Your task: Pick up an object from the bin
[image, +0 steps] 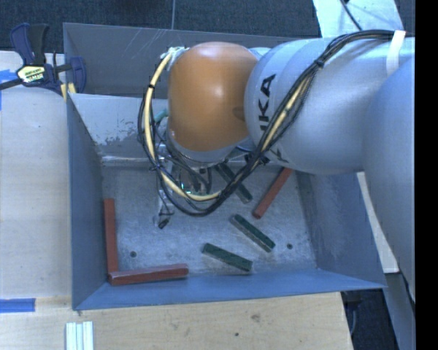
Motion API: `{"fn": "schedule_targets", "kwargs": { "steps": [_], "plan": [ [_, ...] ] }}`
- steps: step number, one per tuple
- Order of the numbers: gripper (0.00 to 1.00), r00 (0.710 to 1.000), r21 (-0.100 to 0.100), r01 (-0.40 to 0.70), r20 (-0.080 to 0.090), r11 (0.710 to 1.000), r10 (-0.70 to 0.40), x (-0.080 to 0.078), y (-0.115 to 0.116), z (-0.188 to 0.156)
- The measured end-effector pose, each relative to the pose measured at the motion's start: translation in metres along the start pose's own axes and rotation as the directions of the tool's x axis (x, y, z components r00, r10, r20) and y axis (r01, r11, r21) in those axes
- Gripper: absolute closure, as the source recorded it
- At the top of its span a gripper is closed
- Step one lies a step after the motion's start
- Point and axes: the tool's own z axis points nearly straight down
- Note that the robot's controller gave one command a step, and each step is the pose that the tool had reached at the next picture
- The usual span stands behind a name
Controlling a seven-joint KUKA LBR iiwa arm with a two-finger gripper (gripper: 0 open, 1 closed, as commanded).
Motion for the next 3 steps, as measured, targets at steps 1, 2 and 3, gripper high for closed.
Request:
{"fn": "schedule_targets", "kwargs": {
  "steps": [1, 2, 3],
  "plan": [
    [0.00, 0.952, 0.002, 0.307, 0.001, 0.952, -0.307, -0.031, -0.075, 0.127],
    [0.00, 0.938, 0.006, 0.345, 0.015, 0.939, -0.345, -0.070, -0.129, 0.077],
    [0.00, 0.527, 0.002, 0.850, 0.002, 0.527, -0.850, -0.063, -0.182, 0.126]
  ]
}}
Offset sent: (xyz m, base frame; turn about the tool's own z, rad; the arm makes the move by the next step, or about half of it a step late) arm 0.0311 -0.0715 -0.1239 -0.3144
